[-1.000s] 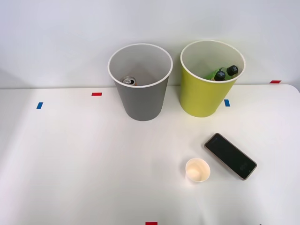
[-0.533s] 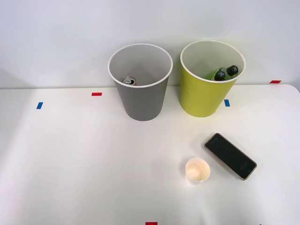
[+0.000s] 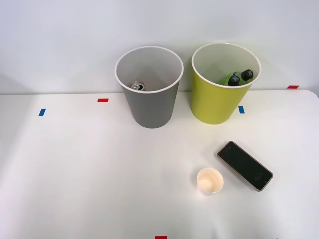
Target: Put cans in the gray bin, plastic bottles in the light green bin
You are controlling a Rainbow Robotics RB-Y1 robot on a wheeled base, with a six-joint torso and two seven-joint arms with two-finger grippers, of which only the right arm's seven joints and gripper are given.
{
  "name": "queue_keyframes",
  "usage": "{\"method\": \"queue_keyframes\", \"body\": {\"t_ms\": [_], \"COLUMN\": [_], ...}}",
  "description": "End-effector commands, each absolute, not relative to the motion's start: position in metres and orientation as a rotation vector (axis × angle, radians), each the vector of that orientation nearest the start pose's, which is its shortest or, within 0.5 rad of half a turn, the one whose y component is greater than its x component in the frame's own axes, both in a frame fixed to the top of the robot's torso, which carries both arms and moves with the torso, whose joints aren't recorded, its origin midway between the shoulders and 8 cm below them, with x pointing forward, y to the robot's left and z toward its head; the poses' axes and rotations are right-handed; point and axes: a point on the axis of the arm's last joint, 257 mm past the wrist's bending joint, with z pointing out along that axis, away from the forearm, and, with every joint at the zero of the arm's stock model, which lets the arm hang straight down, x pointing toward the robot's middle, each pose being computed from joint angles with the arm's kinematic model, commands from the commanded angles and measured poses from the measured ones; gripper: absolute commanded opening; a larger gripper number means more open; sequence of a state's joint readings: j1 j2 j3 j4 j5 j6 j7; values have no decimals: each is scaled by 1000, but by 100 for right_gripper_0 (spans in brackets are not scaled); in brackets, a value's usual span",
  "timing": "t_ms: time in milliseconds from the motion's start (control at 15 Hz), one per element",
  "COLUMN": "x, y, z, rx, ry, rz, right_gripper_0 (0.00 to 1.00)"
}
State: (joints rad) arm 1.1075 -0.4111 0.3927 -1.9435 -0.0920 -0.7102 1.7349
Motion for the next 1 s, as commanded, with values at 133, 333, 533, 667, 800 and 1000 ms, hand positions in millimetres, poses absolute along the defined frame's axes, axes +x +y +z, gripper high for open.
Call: {"method": "queue_keyframes", "body": {"t_ms": [133,333,533,667,800,1000], "x": [174,174,174,174,174,174], "y": [-203,-203,-203,-203,-203,-203], "z": [-282,-282,-282,-282,-282,-282], "rx": [-230,-230,-230,-230,-230,-230], "ry": [1634,1634,1634,1634,1634,1634], "rz": [35,35,35,35,35,35], "right_gripper_0": [100,100,100,100,100,100]}}
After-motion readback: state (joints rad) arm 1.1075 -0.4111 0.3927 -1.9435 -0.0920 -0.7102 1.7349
